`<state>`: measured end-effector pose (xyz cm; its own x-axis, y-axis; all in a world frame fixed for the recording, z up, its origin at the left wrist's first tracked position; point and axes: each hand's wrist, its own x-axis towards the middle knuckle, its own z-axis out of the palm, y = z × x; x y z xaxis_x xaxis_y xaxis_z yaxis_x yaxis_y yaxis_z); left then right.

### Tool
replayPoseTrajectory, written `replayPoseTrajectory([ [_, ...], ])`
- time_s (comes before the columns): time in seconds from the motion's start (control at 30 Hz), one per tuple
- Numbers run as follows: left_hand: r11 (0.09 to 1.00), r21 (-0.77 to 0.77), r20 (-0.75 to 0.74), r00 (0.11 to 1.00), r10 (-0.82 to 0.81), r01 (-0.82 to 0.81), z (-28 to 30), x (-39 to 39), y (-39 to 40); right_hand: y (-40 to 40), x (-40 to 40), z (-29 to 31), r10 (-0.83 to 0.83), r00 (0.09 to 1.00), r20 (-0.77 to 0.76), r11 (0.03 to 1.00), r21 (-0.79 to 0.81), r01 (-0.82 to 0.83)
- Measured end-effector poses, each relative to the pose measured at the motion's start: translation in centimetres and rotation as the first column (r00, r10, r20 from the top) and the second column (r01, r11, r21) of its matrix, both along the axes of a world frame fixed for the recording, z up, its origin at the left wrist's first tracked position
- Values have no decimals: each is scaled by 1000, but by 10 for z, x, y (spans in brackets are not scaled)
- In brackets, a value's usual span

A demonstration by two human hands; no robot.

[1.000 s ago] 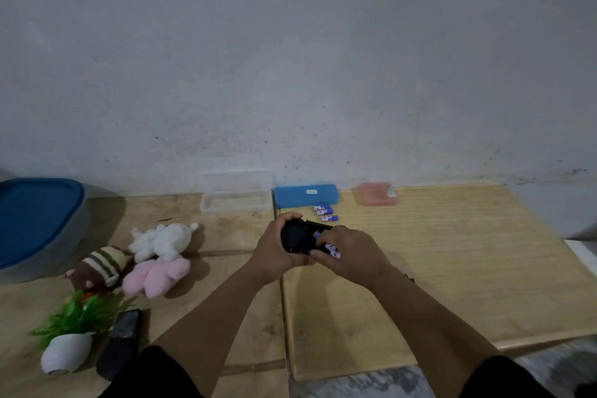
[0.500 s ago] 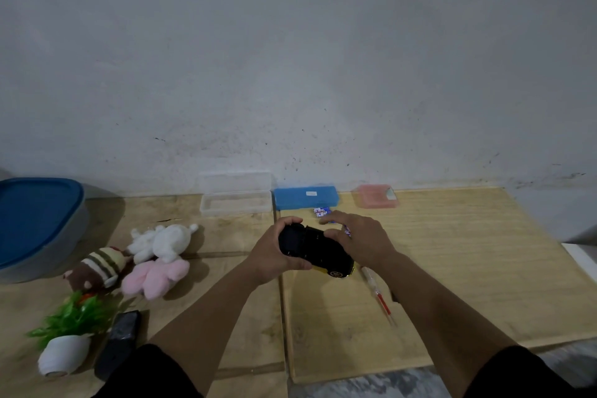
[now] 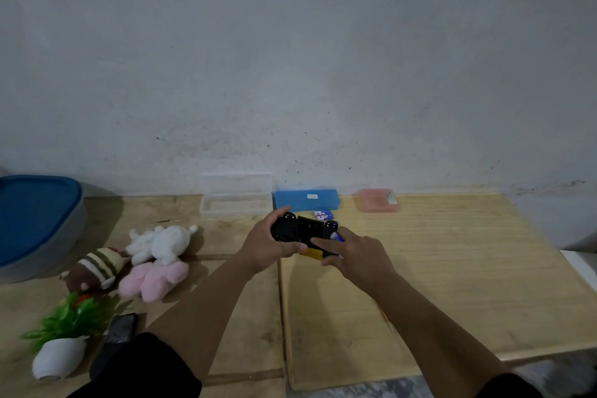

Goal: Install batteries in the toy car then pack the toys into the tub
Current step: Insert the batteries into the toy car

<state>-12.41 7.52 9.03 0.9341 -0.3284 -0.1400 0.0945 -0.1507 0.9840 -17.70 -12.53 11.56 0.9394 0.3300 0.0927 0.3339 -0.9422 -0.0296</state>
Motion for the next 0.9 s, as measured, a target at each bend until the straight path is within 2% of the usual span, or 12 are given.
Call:
replayPoseTrajectory([
  [0.13, 1000, 9, 9, 1000, -5, 4, 4, 3, 1, 1, 0, 4, 73, 996, 42, 995, -64, -70],
  [0.23, 1000, 25, 18, 1000, 1, -1, 8, 9, 4, 1, 1, 6, 87, 991, 105, 996, -38, -83],
  [0.43, 1000, -1, 13, 1000, 9, -9, 23, 19, -3, -3, 1, 7, -63, 998, 17, 983, 173, 60],
  [0.53, 996, -62, 30, 997, 70, -68, 28, 21, -17, -6, 3, 9, -175, 982, -68, 919, 346, 188],
  [0.63, 995, -32, 64, 993, 101, -99, 30, 18, -34, -13, 7, 9, -238, 965, -106, 836, 483, 260],
  [0.77, 987, 58, 80, 986, 145, -149, 27, 11, -51, -30, 11, 3, -185, 972, -145, 798, 555, 235],
  [0.9, 973, 0, -39, 972, 232, -232, 26, 0, -71, -46, 13, 4, -144, 968, -206, 718, 651, 245],
])
